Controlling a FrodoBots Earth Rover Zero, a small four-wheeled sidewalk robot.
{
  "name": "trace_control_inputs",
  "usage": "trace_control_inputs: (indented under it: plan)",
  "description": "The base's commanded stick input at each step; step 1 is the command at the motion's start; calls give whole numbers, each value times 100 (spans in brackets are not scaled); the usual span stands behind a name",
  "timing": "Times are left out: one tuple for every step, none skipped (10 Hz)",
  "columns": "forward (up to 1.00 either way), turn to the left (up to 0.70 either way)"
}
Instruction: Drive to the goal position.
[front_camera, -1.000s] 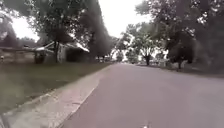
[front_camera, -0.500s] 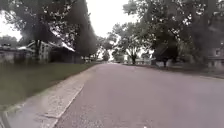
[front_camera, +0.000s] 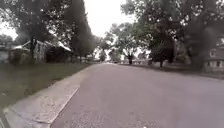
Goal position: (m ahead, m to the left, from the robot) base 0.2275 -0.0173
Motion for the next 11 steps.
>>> trace_control_inputs:
  plan:
    - [70, 8]
    - [70, 8]
    - [70, 8]
    - [70, 9]
    - [70, 9]
    - [70, 9]
    - [70, 9]
    - [70, 9]
    - [70, 9]
    - [70, 9]
    - [70, 9]
